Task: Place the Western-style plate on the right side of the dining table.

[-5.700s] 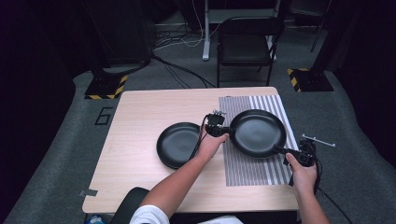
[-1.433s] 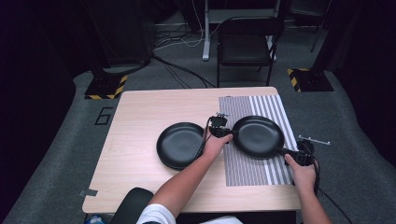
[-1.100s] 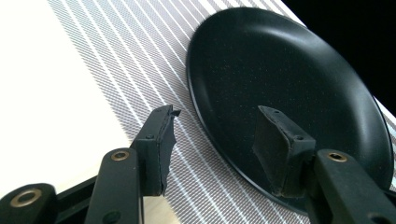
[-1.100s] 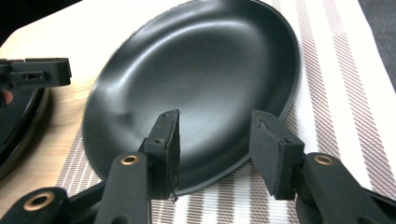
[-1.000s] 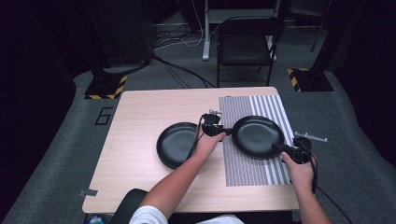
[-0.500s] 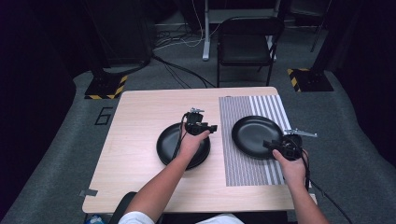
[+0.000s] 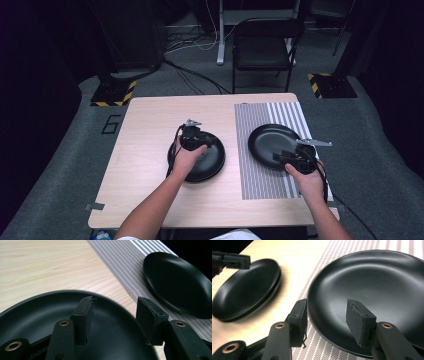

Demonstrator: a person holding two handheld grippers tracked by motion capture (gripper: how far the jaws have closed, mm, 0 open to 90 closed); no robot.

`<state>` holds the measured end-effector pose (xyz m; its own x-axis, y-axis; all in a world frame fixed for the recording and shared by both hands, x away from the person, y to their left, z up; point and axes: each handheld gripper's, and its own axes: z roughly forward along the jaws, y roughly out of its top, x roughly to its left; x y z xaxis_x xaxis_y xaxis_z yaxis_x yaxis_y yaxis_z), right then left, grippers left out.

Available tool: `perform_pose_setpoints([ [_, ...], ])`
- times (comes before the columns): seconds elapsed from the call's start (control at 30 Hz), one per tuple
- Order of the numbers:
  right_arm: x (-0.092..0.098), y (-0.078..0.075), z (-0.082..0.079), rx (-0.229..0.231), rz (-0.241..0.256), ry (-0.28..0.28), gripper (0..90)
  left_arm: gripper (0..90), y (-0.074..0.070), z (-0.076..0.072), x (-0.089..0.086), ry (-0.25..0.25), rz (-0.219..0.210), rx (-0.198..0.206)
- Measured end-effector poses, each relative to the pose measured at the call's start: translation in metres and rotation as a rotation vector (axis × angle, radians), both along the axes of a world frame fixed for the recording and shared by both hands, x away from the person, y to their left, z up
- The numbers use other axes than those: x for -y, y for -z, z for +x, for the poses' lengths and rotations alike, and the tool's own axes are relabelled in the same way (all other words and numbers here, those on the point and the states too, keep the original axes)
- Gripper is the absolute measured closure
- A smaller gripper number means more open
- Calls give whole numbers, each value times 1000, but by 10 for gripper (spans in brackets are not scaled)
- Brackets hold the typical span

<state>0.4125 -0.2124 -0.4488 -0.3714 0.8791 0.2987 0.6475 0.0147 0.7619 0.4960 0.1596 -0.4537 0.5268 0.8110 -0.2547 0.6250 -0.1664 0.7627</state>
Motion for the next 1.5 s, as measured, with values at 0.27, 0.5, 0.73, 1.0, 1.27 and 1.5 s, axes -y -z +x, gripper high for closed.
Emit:
perform_pose_setpoints([
  [0.27,-14,0,-11,13,-37,-92,505,476,7,-12,-29,-41,-1,-4],
  [0.5,-21,4,-18,11,-41,-152,498,481,11,-20,-47,-86,-7,2],
  [0.73,-30,11,-19,-18,-19,-189,495,484,17,-32,-65,-121,12,7],
  [1.0,-47,21,-15,6,-58,-250,479,484,17,-41,-95,-206,37,30],
  [1.27,-68,36,-16,21,-121,-309,484,474,22,-40,-120,-298,112,63],
  [1.5,-78,47,-19,5,-155,-362,487,472,29,-37,-137,-325,120,27],
])
